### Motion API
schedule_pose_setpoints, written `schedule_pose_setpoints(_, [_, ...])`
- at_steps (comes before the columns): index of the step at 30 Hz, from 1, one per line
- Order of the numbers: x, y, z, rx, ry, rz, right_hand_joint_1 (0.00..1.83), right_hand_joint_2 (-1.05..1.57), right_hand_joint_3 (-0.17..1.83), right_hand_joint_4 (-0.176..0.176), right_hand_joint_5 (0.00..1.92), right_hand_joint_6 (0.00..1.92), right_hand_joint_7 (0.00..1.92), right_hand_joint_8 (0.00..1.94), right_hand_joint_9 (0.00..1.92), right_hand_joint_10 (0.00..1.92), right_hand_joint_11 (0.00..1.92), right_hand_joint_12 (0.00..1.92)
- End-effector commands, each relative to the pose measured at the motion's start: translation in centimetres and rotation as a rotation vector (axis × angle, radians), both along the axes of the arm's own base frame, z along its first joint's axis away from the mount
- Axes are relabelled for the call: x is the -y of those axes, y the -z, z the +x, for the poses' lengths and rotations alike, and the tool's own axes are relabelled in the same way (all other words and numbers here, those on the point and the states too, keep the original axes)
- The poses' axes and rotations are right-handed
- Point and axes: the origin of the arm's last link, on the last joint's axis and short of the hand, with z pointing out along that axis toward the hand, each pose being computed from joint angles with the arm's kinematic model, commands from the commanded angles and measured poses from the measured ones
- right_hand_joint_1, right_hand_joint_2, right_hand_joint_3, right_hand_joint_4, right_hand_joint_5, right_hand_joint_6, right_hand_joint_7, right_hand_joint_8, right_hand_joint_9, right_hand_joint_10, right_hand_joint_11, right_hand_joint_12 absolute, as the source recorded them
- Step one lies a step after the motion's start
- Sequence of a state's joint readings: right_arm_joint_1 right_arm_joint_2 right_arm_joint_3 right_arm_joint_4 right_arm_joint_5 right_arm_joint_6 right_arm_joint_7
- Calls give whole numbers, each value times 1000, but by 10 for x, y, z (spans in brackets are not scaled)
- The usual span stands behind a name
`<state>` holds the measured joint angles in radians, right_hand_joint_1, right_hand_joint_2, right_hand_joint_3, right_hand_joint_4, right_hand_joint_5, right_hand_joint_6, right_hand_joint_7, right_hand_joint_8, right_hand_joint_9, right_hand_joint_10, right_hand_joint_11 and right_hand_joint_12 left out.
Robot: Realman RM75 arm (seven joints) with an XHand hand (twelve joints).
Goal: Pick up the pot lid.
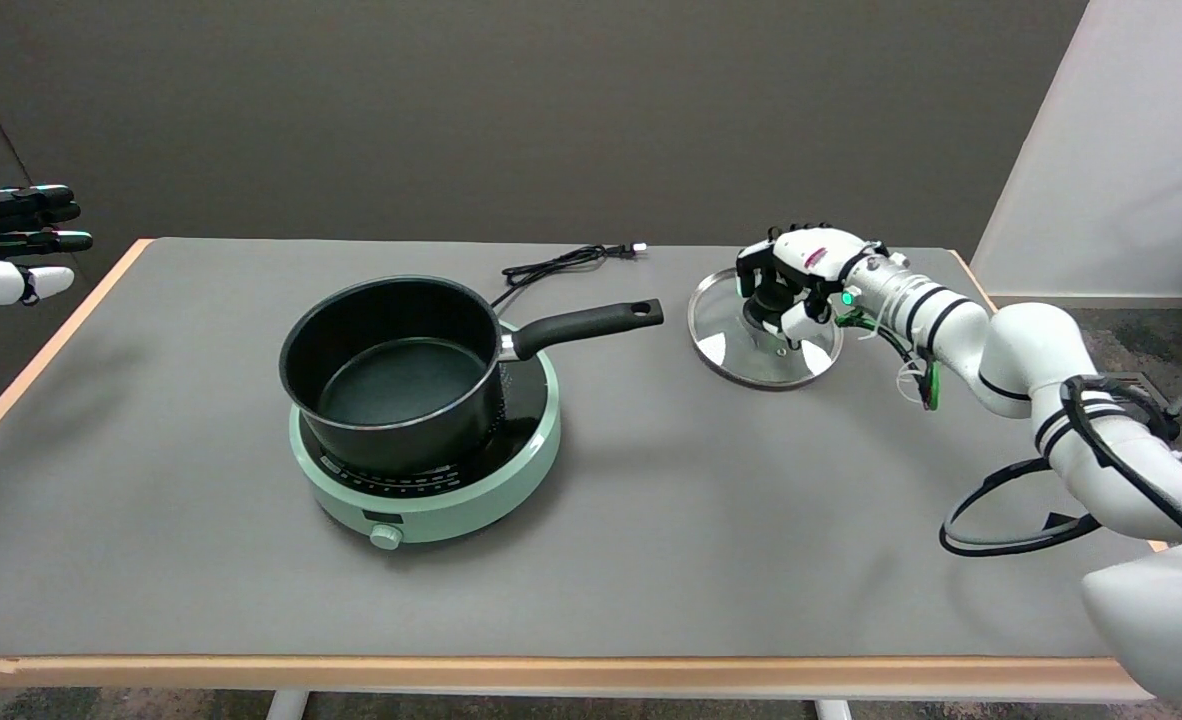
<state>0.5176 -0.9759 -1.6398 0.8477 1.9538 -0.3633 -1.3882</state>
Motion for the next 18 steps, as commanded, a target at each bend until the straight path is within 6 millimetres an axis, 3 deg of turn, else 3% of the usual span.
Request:
schedule_pose_setpoints(1, [7,30,35,34,-88,106,1496,852,716,169,565,1358,797,1402,749,1709,636,1921])
schedule_pose_setpoints(9, [9,55,58,6,-149,187,1496,848,722,175,569,1364,798,1404,751,1708,651,1921])
schedule_pose_setpoints(18, [7,69,78,21,-208,216,1497,844,730,176,574,1368,799,1407,753,1708,671,1921])
